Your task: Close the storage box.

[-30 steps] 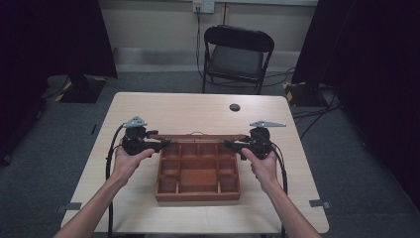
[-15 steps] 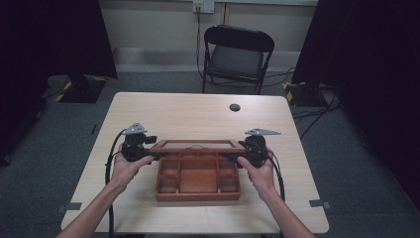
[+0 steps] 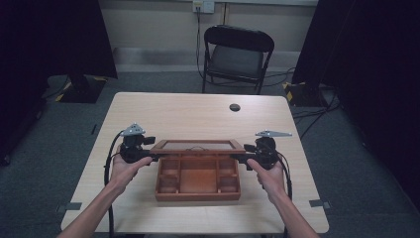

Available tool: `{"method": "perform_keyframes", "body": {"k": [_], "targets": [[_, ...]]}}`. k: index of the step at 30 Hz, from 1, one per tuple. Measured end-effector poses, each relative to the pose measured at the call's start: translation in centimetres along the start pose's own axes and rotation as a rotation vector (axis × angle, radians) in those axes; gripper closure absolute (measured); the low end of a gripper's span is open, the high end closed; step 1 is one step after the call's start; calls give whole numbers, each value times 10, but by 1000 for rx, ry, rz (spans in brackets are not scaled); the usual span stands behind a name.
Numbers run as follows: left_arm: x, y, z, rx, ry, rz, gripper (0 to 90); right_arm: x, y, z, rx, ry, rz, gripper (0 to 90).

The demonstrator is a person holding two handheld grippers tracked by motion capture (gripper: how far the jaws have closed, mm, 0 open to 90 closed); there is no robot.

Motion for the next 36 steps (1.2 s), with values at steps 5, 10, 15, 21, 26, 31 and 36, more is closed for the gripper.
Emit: {"method": "perform_keyframes", "body": {"k": [5,10,15,21,26,31,36], "targets": [[4,-2,-3,7,-3,-10,189,17,-5,4,10,-38,11,375],[10,-2,-6,0,-9,-16,189,35,-5,-2,16,-62,-3,467],[15,-4,-9,-5,-8,-15,192,43,7,-10,17,-71,-21,505],[20,-4,-13,-18,-14,-21,193,41,28,12,45,-29,-34,520],[21,-12,-15,-36,-23,-6,192,25,43,41,93,44,-9,494],[19,-16,-17,-31,-38,12,190,0,50,73,147,148,35,498],[19,-16,-19,-40,-40,11,198,-23,45,102,186,260,96,570]]}}
Point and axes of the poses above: each handheld gripper's, and its own axes: x roughly backward along the jaws, y roughly out of its top, z roughly to its left, the point moved 8 cm from there along -x, roughly forward along the jaws, and after that the axes turned 15 degrees about y, right-handed, at the moved point
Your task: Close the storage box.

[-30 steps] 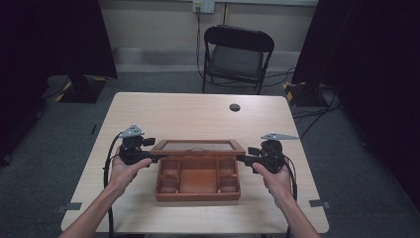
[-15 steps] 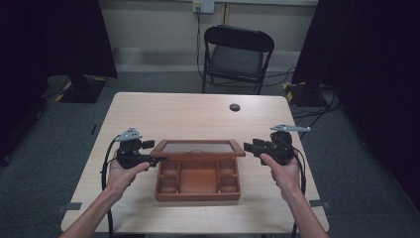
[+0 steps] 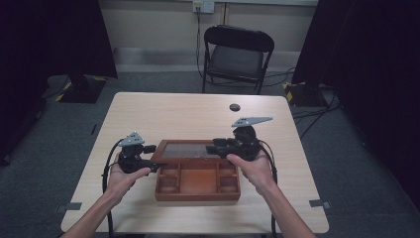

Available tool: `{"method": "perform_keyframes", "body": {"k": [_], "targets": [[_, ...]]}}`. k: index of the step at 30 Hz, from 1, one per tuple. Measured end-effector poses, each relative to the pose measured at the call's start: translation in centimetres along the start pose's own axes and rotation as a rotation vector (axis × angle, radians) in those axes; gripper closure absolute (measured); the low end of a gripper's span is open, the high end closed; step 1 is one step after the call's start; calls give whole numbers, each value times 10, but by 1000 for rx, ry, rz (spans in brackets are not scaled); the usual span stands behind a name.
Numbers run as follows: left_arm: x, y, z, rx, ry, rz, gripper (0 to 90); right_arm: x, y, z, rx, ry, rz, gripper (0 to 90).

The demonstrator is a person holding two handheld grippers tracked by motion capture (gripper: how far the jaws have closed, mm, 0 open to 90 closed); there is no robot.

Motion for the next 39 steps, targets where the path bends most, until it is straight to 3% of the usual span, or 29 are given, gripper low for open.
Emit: {"method": "perform_keyframes", "body": {"k": [1,5,10,14,22,33,39], "targets": [[0,0,0,4,1,0,198,-8,-1,5,7,34,13,594],[0,-1,-1,-5,-2,2,200,-18,-3,7,2,70,35,640],[-1,-1,-2,13,-17,2,198,-20,-4,5,-13,93,37,674],[-2,-1,-1,1,-9,4,200,-24,-6,9,-3,122,59,692],[-5,-4,-2,-7,-4,19,206,-35,-11,9,-28,185,93,795],[-7,-4,1,-10,-1,22,205,-35,-11,8,-3,168,104,803],[-1,-6,11,-23,26,17,205,-35,-14,8,1,171,113,804]]}}
Point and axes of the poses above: each handheld gripper's, and its own axes: x roughly backward along the jaws, y roughly out of its top, z roughly to its left, the point moved 8 cm from there along -x, roughly forward along the jaws, and after that the axes turned 15 degrees about y, right-handed, at the moved point
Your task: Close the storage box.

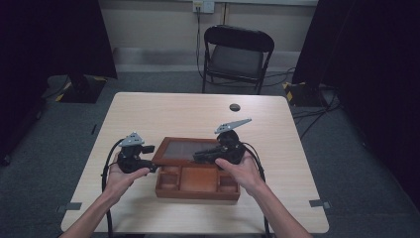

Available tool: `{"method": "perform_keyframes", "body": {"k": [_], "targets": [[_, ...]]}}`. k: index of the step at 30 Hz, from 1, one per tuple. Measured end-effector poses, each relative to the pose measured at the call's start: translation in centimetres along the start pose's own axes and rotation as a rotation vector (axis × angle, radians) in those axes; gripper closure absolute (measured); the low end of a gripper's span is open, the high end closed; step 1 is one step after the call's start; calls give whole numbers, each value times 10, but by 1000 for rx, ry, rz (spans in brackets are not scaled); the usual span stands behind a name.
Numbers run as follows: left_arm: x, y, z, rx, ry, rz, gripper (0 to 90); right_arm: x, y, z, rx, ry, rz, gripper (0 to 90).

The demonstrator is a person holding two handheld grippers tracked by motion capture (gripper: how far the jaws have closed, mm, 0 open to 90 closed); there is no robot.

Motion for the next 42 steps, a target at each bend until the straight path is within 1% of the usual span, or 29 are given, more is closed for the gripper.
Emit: {"method": "perform_keyframes", "body": {"k": [4,5,6,7,8,9,10,11,12,13,14,17,19,20,24,26,28,29,30,31,32,34,36,39,42], "targets": [[1,-2,6,4,2,6,202,0,-1,1,7,-7,0,803],[1,-3,6,8,0,5,202,0,-1,1,10,-11,-1,803],[1,-3,7,20,0,4,203,0,-1,1,8,-15,1,803],[1,-4,8,16,-1,13,203,-1,-1,1,7,-17,1,802],[0,-6,12,24,7,20,203,-1,-2,1,6,-19,3,802],[0,-6,12,24,7,20,203,-1,-2,1,6,-19,3,802],[-1,-9,18,34,15,28,204,-1,-2,2,2,-22,5,802],[-1,-9,18,34,15,28,205,-1,-2,2,2,-22,5,802],[-1,-10,21,46,20,33,205,-1,-3,2,2,-26,7,802],[-1,-11,26,43,39,38,206,-2,-4,2,3,-33,7,801],[-2,-12,29,43,47,43,206,-2,-5,2,5,-36,11,801],[-1,-13,31,46,55,44,207,-2,-7,3,2,-37,16,800],[-1,-13,33,34,65,44,207,-2,-10,3,2,-40,23,800],[-1,-12,34,43,63,44,207,-2,-11,3,5,-40,23,800],[-1,-13,40,37,90,50,208,-4,-16,3,4,-38,32,801],[0,-13,42,49,91,47,209,-4,-17,3,5,-39,37,801],[1,-12,46,58,100,41,209,-6,-25,3,-2,-39,54,800],[1,-12,46,58,100,41,209,-6,-25,3,-2,-39,54,800],[1,-12,46,63,98,39,209,-7,-28,3,-2,-40,61,800],[1,-12,46,63,98,39,209,-9,-35,2,-6,-42,81,800],[2,-12,46,64,97,38,209,-9,-35,2,-6,-42,81,800],[1,-12,45,71,90,37,209,-10,-42,1,-11,-43,94,799],[1,-11,44,63,91,37,209,-12,-50,0,-15,-45,110,799],[0,-11,40,56,83,35,209,-14,-54,-1,-17,-45,115,799],[-1,-11,39,48,82,43,209,-18,-66,-3,-29,-53,146,801]]}}
Point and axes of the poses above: each handheld gripper's, and its own axes: x roughly backward along the jaws, y roughly out of its top, z roughly to its left, the point moved 8 cm from there along -x, roughly forward along the jaws, and after that the axes turned 15 degrees about y, right-handed, at the moved point
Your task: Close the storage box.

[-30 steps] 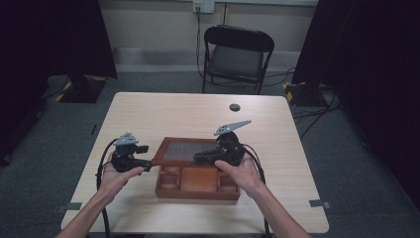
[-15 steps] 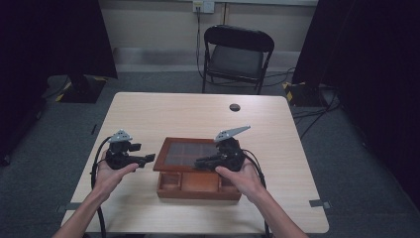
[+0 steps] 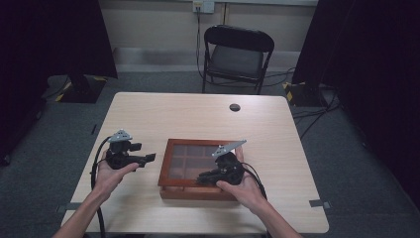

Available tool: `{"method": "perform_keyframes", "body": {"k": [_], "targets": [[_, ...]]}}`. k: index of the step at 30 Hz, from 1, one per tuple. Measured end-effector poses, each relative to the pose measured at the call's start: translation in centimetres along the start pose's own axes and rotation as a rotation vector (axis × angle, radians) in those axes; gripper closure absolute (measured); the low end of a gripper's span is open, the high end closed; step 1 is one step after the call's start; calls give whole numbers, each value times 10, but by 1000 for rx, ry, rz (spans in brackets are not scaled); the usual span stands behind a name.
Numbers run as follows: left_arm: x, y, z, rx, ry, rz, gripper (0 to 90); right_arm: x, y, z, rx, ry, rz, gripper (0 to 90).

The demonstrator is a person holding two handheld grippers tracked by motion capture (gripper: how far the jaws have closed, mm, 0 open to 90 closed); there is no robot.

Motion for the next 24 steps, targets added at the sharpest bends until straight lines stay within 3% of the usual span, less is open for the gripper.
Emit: {"method": "perform_keyframes", "body": {"k": [5,18,22,24], "targets": [[-1,-1,-1,-6,-3,5,210,-7,-10,-4,-11,-2,26,803],[-6,-5,-8,-39,-10,28,210,-13,-15,-7,-6,-1,48,807],[-7,-6,-9,-33,-13,35,210,-15,-17,-7,-19,-6,45,806],[-8,-6,-10,-50,-13,44,210,-16,-19,-8,-20,-14,53,806]]}}
Point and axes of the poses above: each handheld gripper's, and its own axes: x roughly backward along the jaws, y roughly out of its top, z roughly to its left, the point moved 8 cm from there along -x, roughly forward along the jaws, and after that the axes turned 15 degrees about y, right-handed, at the moved point
